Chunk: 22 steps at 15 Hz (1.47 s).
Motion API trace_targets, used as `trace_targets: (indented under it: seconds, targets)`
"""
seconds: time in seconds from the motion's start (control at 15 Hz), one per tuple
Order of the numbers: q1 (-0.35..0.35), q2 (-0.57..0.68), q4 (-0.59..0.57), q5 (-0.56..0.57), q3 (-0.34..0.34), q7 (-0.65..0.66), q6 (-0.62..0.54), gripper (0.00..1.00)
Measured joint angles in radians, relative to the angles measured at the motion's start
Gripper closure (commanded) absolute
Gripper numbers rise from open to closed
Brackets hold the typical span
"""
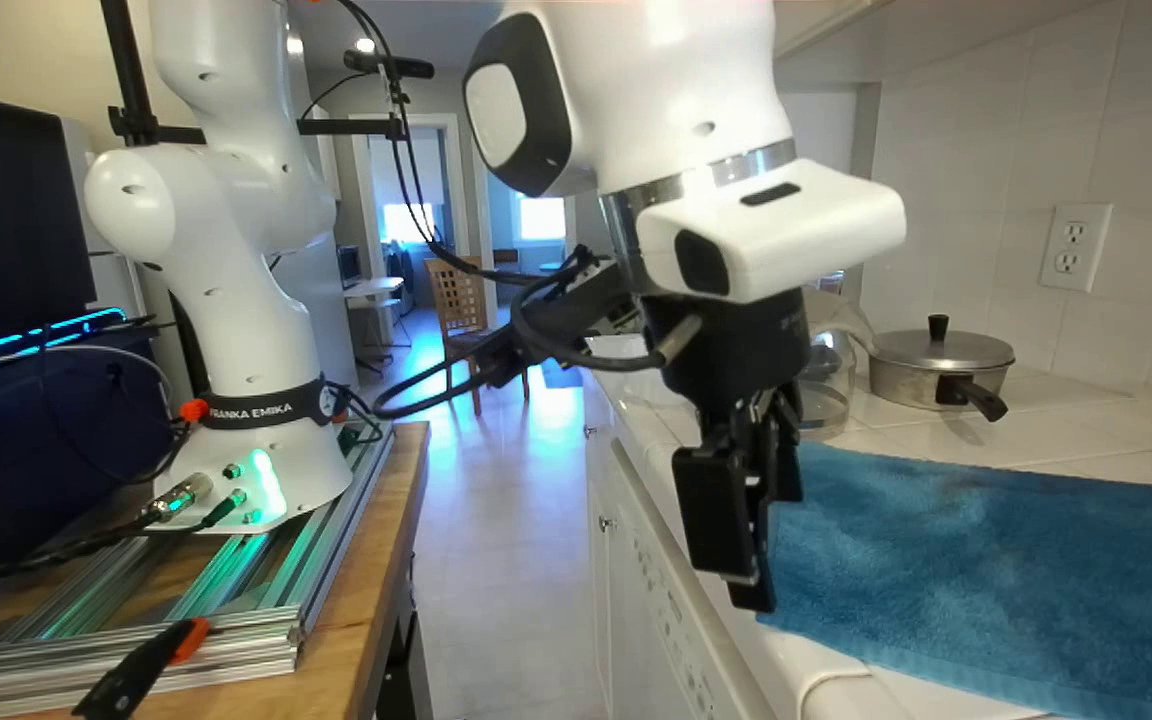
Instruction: Fold the blue towel and put it on top of the bottle
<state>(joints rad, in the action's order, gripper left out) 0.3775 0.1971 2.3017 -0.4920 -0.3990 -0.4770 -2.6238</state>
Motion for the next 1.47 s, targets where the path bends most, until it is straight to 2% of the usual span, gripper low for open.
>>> trace_targets:
  seconds: [0.33,0.67,1.07,1.47]
  targets:
    - [0.083,0.077,-0.066,-0.001,0.076,0.025,0.023,0.0]
    - [0.138,0.118,-0.116,-0.015,0.125,0.05,0.048,0.0]
    - [0.159,0.14,-0.153,-0.026,0.161,0.068,0.102,0.0]
    - [0.159,0.143,-0.16,-0.026,0.167,0.072,0.125,0.0]
